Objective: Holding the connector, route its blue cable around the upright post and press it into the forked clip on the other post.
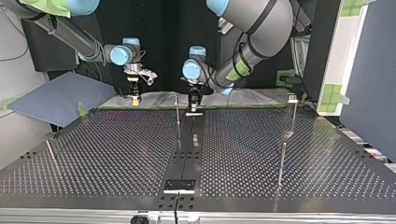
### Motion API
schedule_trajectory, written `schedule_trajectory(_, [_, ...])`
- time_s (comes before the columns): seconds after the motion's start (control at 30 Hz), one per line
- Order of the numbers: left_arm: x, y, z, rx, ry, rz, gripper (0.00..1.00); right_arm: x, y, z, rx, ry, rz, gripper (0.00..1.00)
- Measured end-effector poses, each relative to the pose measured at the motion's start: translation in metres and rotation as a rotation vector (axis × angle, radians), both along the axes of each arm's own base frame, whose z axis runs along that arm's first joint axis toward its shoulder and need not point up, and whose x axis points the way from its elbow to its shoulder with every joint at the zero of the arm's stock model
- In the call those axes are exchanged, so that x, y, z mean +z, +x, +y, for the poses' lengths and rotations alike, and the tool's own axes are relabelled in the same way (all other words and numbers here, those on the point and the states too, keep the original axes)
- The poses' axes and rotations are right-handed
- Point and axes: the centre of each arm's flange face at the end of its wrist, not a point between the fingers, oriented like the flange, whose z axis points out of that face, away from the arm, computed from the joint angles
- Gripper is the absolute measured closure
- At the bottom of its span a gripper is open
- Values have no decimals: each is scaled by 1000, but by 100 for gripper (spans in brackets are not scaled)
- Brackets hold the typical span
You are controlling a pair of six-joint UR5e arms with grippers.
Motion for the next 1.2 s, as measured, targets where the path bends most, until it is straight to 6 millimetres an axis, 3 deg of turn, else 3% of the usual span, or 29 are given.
schedule_trajectory(0.63, [31, -44, -29, -64, 143, 7, 0, -2, 1, 3, 3, 21, 10, 100])
schedule_trajectory(1.2, [23, -74, -41, -108, 165, 32, 0, -3, 1, 5, 5, 33, 15, 100])
